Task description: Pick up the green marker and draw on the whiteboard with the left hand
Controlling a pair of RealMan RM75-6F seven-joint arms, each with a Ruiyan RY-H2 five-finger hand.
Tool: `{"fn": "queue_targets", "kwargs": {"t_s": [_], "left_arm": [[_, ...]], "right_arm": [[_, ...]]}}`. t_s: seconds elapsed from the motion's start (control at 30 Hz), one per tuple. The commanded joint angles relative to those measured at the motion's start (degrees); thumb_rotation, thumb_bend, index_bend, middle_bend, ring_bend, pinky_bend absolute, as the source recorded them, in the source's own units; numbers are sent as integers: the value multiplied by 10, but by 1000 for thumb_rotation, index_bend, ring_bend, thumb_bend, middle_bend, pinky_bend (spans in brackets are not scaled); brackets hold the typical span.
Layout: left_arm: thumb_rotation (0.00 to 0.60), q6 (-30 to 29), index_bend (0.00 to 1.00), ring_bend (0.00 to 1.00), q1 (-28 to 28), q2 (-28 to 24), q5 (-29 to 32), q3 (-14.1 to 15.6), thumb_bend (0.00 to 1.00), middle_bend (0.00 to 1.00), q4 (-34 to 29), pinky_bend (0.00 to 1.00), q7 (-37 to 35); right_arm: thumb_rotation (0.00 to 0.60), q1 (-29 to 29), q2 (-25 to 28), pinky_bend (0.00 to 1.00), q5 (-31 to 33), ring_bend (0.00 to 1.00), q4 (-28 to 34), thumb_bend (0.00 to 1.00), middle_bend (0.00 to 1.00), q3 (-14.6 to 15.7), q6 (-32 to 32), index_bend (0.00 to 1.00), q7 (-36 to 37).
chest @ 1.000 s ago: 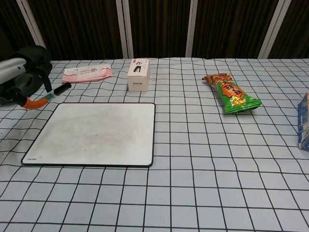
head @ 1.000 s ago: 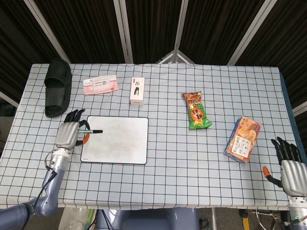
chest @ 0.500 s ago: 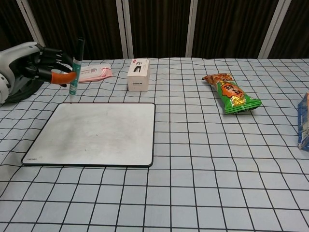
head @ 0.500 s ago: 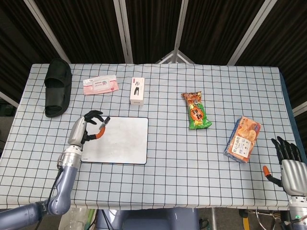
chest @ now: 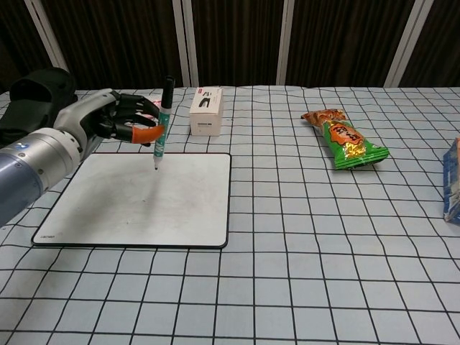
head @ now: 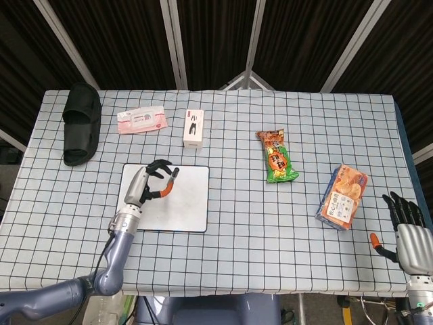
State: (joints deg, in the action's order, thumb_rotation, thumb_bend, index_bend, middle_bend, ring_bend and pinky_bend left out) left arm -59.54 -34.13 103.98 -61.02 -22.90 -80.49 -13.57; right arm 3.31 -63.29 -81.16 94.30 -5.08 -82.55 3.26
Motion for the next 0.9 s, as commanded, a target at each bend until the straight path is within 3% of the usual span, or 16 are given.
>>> {"fn": "queue_targets", "kwargs": {"t_s": [0.03, 0.9], "left_arm": [[600, 3, 681, 222, -7, 14, -8, 5, 540, 264, 13, 358, -10], [600, 5, 689, 222, -19, 50, -23, 30, 540, 266, 51, 358, -3]], "right_arm": [[600, 1, 0, 0, 0, 0, -1, 353, 0, 0, 1, 0, 2], [600, 1, 4, 0, 6, 0, 3, 354, 0, -2, 4, 0, 8]]}}
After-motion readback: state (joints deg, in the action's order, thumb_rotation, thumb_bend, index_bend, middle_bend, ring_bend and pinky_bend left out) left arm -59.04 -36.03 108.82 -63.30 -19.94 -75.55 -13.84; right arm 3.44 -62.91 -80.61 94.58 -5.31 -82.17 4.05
